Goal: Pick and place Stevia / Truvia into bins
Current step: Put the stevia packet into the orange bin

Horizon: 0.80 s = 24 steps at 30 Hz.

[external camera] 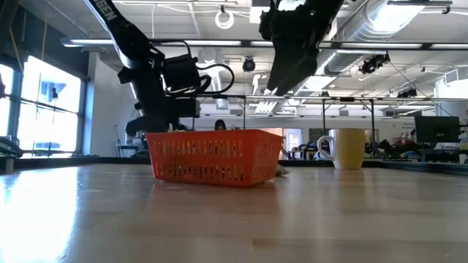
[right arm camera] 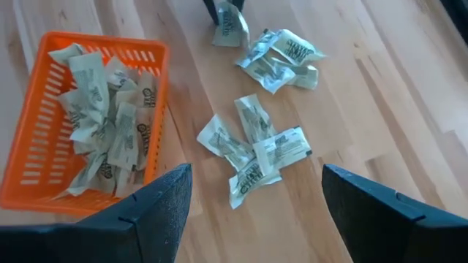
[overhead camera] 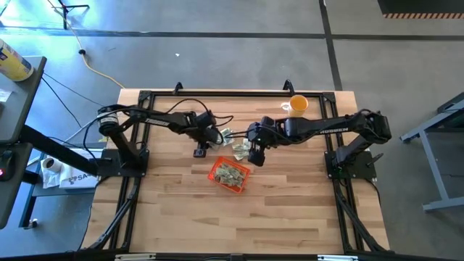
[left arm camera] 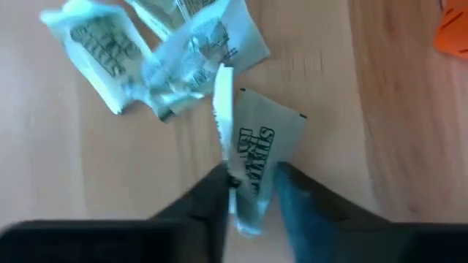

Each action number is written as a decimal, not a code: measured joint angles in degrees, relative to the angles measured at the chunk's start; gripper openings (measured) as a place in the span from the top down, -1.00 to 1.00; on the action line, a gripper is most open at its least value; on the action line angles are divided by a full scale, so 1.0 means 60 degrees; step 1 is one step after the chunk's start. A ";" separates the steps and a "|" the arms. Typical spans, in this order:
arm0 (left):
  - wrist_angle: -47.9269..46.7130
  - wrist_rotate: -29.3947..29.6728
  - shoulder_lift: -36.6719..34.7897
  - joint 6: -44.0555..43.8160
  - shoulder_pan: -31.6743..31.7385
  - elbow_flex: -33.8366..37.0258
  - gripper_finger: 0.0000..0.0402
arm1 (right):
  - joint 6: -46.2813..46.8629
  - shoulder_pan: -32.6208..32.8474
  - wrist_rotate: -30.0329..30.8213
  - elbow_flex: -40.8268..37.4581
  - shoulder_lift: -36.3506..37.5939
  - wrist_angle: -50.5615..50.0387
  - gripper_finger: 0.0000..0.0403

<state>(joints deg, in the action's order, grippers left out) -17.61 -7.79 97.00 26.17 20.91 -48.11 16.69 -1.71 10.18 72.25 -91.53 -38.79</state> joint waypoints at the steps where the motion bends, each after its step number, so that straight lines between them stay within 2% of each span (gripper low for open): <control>1: -0.0185 -0.0032 -0.0106 -0.0322 -0.0001 0.0003 0.39 | 0.0016 0.0033 -0.0045 0.0000 0.0000 -0.0003 -0.47; 4: -0.1005 -0.0262 -0.0572 -0.1323 -0.0036 0.0070 0.79 | -0.0024 0.0136 -0.0019 0.0000 0.0000 -0.0003 -0.47; 6: -0.1337 -0.0396 -0.1067 -0.1862 -0.0104 0.0079 0.87 | -0.0070 0.0212 0.0010 0.0000 0.0000 -0.0032 -0.47; 12: -0.1562 -0.0082 -0.2652 -0.3054 -0.0513 0.0060 0.74 | -0.0532 0.0465 0.0150 0.0000 0.0000 -0.0076 -0.47; 18: -0.1873 0.0248 -0.2853 -0.3872 -0.0475 0.0058 0.76 | -0.0681 0.0515 0.0208 0.0000 0.0000 -0.0148 -0.47; 21: -0.2136 0.0247 -0.2857 -0.4277 -0.0490 0.0058 0.57 | -0.0637 0.0509 0.0199 0.0000 0.0000 -0.0208 -0.47; 24: -0.2249 0.0449 -0.2857 -0.4698 -0.0490 0.0058 0.26 | -0.0631 0.0510 0.0185 0.0000 0.0000 -0.0214 -0.47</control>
<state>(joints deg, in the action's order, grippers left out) -31.11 -5.09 79.85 -2.02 17.98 -47.77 12.90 1.35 11.30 72.25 -91.53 -40.07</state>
